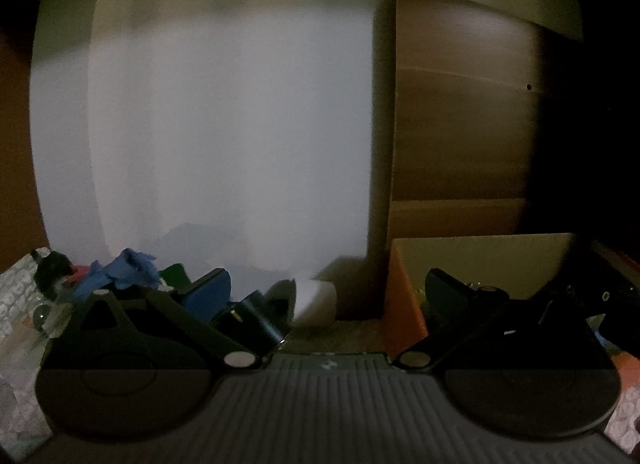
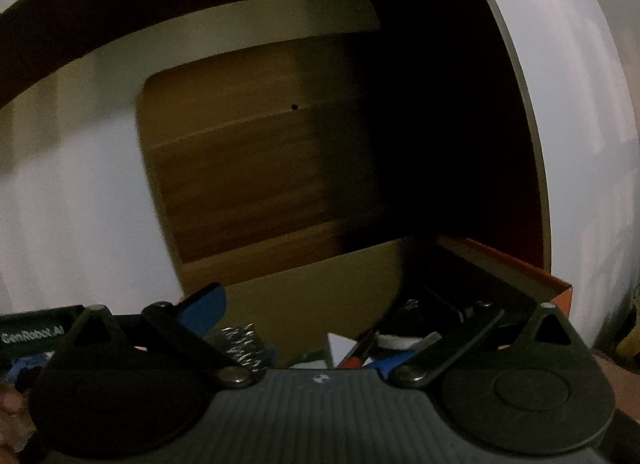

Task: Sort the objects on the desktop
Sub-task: 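Withdraw both grippers upward out of the orange box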

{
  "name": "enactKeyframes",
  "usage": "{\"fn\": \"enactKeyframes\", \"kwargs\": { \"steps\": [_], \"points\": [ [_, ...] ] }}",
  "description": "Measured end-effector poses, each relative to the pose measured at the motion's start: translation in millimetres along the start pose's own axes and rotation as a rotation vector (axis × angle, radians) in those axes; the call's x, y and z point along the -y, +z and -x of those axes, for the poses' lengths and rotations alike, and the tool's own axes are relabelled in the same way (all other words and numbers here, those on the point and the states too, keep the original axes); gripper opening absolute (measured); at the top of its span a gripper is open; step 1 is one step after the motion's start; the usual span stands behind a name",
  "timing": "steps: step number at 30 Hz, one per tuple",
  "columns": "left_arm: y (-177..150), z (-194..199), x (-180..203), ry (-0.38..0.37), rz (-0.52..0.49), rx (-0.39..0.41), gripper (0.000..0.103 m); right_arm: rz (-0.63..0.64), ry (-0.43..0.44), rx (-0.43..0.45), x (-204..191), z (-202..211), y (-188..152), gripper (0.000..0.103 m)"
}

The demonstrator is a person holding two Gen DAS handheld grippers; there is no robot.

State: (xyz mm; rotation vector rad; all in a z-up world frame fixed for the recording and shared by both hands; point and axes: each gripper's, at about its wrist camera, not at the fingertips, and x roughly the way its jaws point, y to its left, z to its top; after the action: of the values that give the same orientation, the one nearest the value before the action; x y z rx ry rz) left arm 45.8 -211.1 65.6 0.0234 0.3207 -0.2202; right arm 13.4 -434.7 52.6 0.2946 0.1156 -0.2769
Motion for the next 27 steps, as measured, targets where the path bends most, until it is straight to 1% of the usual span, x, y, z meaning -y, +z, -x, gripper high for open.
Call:
{"fn": "enactKeyframes", "kwargs": {
  "steps": [11,14,19,23,27],
  "points": [
    [-2.0,19.0,-30.4,0.009,0.039,-0.005,0.103,0.033,0.040,0.003,-35.4,21.4,-6.1,0.103],
    [-0.8,17.2,-30.1,-0.008,0.053,-0.016,0.103,0.046,0.036,0.006,-42.4,24.9,-6.0,0.103],
    [-1.3,21.4,-27.6,-0.029,0.051,-0.009,0.103,0.064,0.012,0.014,-45.1,33.0,1.2,0.103],
    [-5.3,25.3,-33.8,-0.026,0.061,-0.010,0.103,0.076,0.009,0.007,-49.0,34.6,-0.3,0.103],
    [-12.2,25.7,-42.2,-0.014,0.060,-0.023,0.103,0.080,0.025,0.000,-58.0,40.0,-6.1,0.103]
  ]
}}
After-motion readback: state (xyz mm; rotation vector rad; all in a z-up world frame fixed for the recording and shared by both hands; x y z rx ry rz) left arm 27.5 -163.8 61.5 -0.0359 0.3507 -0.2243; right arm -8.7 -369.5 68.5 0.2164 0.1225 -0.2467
